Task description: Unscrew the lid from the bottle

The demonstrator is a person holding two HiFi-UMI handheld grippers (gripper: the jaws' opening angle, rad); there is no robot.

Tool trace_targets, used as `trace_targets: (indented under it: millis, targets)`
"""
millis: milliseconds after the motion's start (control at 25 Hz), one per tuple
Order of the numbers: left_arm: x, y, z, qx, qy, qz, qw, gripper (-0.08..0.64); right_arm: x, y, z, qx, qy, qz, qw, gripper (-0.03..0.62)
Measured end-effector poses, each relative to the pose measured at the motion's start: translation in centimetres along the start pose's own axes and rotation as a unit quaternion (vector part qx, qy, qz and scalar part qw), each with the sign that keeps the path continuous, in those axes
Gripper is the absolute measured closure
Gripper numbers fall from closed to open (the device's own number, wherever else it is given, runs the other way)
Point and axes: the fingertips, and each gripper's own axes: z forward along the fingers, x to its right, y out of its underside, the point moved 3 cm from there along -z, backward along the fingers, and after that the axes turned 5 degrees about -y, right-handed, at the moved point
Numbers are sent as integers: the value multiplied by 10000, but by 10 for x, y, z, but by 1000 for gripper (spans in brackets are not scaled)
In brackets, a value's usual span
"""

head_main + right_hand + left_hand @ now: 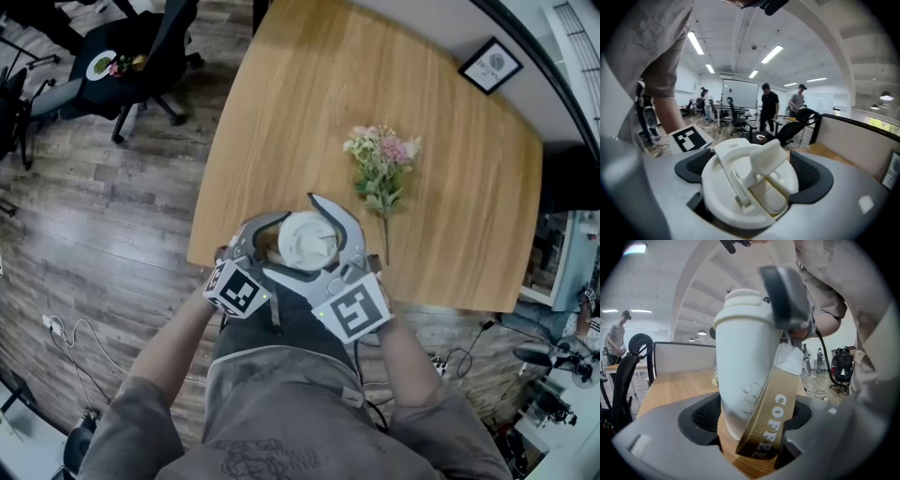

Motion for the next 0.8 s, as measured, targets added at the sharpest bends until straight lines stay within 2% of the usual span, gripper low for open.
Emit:
trace_targets:
  millis: [120,240,360,440,520,800]
  targets:
    - [-1,-1,0,-22,47,20,10000,219,-7,2,-3,-40,-1198,-533,9914,57]
    - [-1,-1,0,-38,96,32,9999,221,-11,5,-6,-173,-2259,-949,9694,69]
    - [-2,0,0,-53,150,32,9999,221,-12,8,-8,-546,-2959,-1123,9470,71]
    - [-2,0,0,-66,162,64,9998,222,-14,8,-8,-662,-3218,-1204,9368,71]
    - [-2,1,-1,-95,180,120,9997,222,-15,8,-8,-672,-3317,-1216,9331,72]
    - [-4,1,-2,-291,144,204,9993,216,-13,4,-7,-638,-2945,-1341,9440,72]
